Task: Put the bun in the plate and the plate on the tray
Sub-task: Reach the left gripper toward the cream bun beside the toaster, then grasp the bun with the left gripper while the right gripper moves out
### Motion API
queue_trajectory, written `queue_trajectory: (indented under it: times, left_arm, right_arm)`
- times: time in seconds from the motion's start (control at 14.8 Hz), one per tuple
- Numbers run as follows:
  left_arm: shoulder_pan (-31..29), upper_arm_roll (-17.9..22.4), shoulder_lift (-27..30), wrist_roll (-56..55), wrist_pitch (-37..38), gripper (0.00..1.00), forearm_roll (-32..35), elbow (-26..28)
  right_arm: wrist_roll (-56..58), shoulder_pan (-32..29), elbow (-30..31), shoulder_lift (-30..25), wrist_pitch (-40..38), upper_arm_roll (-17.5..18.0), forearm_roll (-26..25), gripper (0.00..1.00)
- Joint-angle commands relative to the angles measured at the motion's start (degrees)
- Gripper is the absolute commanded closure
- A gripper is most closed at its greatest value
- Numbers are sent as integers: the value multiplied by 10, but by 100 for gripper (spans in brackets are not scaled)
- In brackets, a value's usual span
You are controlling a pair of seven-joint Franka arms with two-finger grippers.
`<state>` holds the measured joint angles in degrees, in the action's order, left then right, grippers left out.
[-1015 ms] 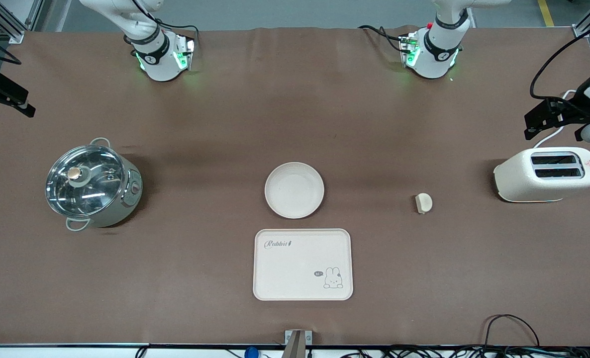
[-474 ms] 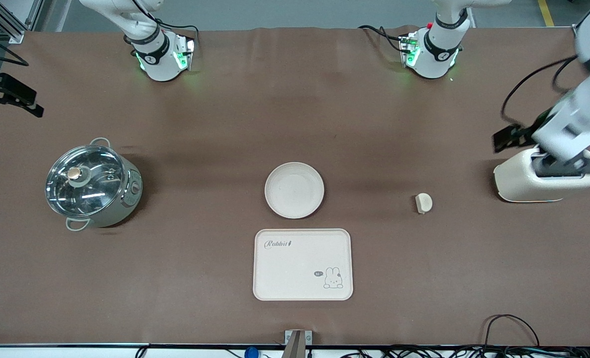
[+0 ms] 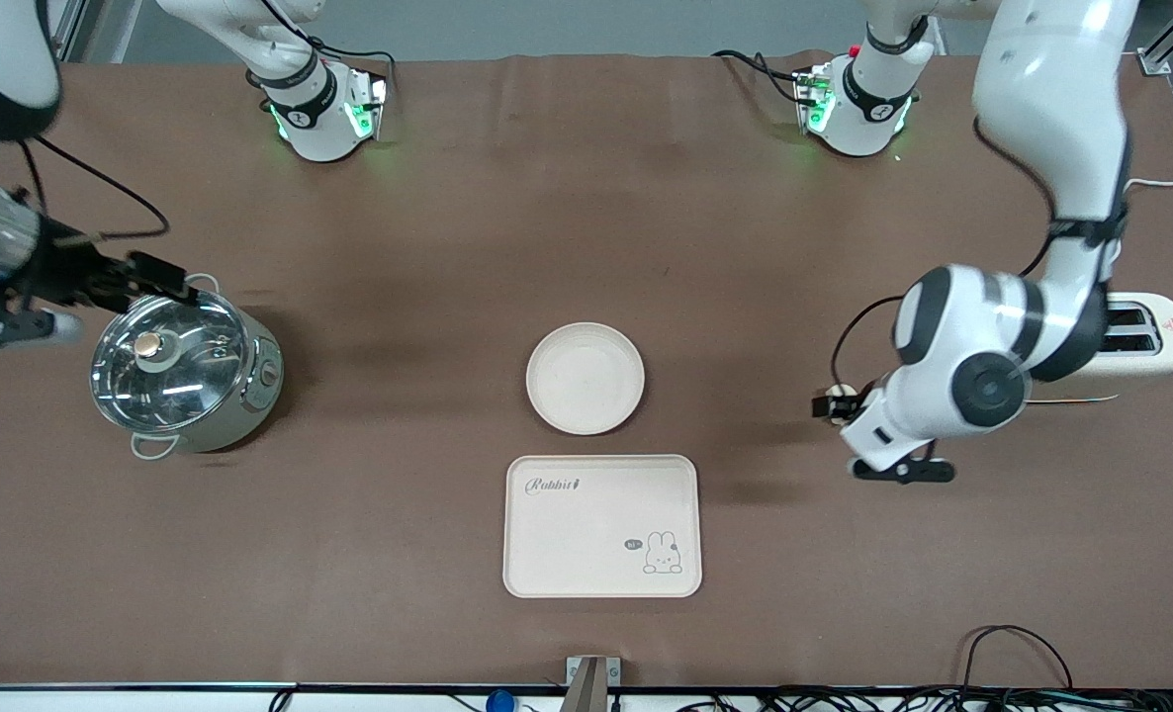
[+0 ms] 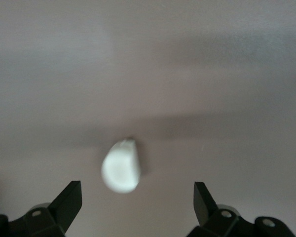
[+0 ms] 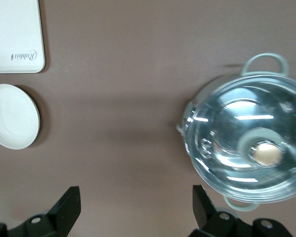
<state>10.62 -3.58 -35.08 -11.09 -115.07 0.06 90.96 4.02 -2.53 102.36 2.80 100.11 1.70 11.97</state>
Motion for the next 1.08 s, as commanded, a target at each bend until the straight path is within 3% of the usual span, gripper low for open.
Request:
queue_trajectory:
  times: [0.0, 0.14, 0.27, 0.47, 0.74, 0.88, 1.02]
  left_arm:
    - [-9, -4, -19, 5, -57, 0, -13, 28]
    - [-15, -4, -10, 12, -113, 0, -13, 82]
    - [-22, -5, 8, 17, -118, 0, -13, 110]
    - [-37, -5, 37, 40, -118, 0, -13, 152]
    - [-73, -21, 37, 81, -132, 8, -13, 164]
    - [-89, -38, 34, 85, -156, 13, -13, 175]
    - [-91, -43, 34, 85, -165, 13, -14, 178]
  right_arm:
    - [-5, 35, 79, -10, 93, -1, 42, 0]
    - [-7, 58, 91, 6, 128, 0, 59, 0]
    - [-44, 87, 93, 18, 143, -1, 93, 0]
    - [-85, 137, 147, 21, 230, 0, 96, 0]
    - [-188, 216, 168, 56, 322, -1, 96, 0]
    - [-209, 259, 224, 63, 427, 0, 97, 0]
    - [-241, 285, 235, 100, 492, 1, 99, 0]
